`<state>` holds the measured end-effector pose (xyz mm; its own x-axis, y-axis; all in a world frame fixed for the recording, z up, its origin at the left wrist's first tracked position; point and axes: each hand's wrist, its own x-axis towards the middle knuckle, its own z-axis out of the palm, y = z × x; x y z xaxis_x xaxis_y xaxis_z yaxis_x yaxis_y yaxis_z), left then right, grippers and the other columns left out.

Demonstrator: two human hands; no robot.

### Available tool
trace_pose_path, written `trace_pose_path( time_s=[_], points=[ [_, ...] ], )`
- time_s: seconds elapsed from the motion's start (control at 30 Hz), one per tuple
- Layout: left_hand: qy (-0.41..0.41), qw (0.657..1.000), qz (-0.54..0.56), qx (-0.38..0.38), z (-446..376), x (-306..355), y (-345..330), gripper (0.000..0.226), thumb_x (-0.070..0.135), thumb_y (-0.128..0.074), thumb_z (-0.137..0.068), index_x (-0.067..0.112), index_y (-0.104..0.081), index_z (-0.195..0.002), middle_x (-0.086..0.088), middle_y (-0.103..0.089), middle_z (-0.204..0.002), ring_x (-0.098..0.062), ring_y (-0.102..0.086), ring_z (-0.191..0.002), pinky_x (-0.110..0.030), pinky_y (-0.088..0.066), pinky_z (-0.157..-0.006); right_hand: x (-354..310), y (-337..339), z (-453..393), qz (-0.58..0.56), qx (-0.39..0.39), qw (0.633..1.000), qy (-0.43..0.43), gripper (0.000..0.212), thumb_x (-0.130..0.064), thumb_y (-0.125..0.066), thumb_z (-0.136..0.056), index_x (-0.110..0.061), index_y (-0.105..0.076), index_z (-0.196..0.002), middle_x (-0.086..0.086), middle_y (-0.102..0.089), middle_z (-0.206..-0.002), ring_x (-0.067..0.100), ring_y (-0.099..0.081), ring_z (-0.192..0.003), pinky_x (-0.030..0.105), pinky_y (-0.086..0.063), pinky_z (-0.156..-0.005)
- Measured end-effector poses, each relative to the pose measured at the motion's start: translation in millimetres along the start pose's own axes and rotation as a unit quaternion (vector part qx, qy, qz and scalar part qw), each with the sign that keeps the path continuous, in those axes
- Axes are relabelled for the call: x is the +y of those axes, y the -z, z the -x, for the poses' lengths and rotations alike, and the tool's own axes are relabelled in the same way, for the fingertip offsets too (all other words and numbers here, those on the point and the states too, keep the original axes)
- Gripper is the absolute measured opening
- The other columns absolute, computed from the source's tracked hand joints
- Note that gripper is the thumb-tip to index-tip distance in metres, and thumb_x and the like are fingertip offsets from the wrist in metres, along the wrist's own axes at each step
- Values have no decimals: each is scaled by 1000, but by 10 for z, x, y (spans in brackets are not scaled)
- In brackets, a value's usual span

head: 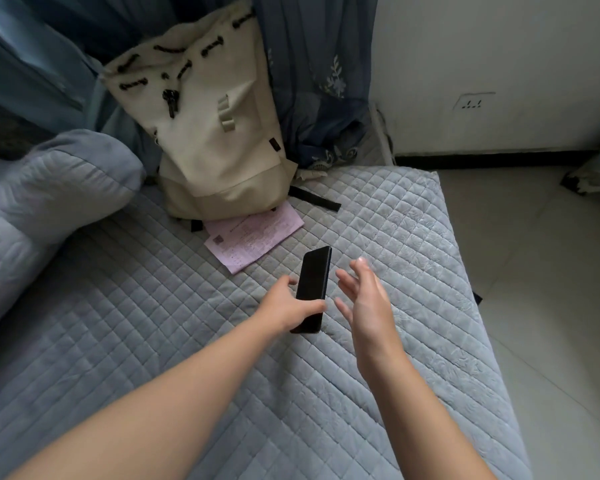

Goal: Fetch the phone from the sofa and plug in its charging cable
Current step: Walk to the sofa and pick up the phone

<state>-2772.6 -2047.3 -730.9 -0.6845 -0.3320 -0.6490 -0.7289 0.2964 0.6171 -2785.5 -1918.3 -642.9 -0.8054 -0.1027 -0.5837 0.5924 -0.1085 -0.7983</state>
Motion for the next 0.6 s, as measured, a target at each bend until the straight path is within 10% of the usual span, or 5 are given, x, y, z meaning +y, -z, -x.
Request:
trace_pose_path(
  time_s=[0.3,0.43,0.6],
  points=[
    [-47,958,268,-91,841,787,583,31,22,-79,-79,5,-71,-104,-4,-72,-86,-15,-70,-76,-49,-61,-79,-875,151,585,60,-42,994,82,42,-46,-37,-96,-24,-51,-128,-2,-56,-135,7,-50,-124,39,-38,-109],
    [-114,940,307,-97,1318,1291,848,49,32,-84,-69,3,-72,-107,-3,-71,-87,-11,-68,-74,-38,-60,-67,-1380,209,917,67,-55,989,119,33,-50,-34,-95,-33,-52,-117,-3,-58,-129,6,-51,-121,40,-40,-107],
    [-167,901,368,-159,2078,2047,1153,34,39,-89,-58,17,-76,-82,-5,-70,-82,-21,-64,-83,-57,-54,-92,-2130,174,1485,50,-93,982,154,29,-50,-37,-93,-38,-62,-100,-3,-65,-113,5,-58,-112,34,-46,-97]
  ],
)
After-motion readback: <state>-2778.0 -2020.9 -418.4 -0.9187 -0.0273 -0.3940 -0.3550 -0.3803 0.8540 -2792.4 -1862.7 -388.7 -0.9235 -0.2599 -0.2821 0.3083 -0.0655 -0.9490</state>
